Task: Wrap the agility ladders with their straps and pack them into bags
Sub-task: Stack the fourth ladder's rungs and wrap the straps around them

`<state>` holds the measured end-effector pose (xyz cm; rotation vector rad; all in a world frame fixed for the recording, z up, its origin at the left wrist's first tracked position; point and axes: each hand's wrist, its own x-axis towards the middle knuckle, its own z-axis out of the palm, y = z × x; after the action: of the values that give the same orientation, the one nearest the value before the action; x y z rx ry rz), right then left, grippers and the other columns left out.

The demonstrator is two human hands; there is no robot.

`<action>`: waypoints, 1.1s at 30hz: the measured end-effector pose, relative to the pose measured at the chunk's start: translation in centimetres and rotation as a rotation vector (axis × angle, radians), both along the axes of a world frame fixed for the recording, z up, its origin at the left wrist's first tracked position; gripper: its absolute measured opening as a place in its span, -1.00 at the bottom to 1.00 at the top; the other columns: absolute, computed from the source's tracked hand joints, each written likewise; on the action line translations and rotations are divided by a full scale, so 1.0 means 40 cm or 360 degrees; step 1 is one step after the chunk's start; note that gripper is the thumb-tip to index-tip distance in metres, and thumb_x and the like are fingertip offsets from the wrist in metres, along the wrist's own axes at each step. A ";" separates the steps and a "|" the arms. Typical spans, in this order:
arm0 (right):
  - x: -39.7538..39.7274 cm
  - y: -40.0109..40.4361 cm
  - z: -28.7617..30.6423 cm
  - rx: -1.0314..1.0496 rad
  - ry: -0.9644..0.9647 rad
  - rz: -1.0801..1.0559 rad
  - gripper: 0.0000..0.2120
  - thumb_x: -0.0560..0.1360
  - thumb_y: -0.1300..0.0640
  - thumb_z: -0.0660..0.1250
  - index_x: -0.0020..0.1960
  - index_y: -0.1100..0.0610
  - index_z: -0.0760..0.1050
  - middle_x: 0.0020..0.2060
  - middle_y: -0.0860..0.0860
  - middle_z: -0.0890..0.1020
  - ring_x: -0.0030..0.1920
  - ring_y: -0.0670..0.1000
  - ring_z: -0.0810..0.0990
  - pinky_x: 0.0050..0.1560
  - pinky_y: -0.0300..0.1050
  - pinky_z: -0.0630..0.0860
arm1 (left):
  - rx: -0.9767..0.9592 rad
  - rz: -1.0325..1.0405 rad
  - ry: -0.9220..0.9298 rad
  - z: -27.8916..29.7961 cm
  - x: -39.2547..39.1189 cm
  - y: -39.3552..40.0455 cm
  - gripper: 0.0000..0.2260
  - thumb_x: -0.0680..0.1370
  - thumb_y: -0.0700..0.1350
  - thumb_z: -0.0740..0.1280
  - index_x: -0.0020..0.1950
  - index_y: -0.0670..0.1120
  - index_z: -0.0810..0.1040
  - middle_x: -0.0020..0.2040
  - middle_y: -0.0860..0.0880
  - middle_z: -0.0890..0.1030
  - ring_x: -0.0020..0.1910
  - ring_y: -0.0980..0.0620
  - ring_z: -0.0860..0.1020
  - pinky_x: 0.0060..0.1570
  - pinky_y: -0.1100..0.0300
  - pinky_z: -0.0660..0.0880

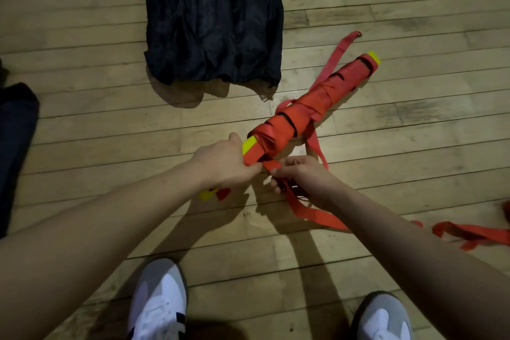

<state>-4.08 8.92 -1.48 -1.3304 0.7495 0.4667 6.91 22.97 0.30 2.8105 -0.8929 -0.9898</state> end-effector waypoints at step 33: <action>-0.027 0.063 -0.066 -0.0253 -0.0008 -0.0011 -0.65 0.44 0.24 0.43 -0.40 0.08 0.34 -0.52 -0.02 0.36 -0.52 -0.09 0.29 -0.46 -0.22 0.22 | -0.0160 -0.0283 -0.0178 -0.046 -0.072 0.068 -0.53 0.54 0.11 0.27 0.30 -0.12 0.22 0.12 -0.13 0.49 -0.01 -0.16 0.55 -0.23 0.09 0.38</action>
<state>-5.15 11.43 -4.11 -1.4756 0.7999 0.4044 4.05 25.71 -1.56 2.7635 -1.1879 -0.7852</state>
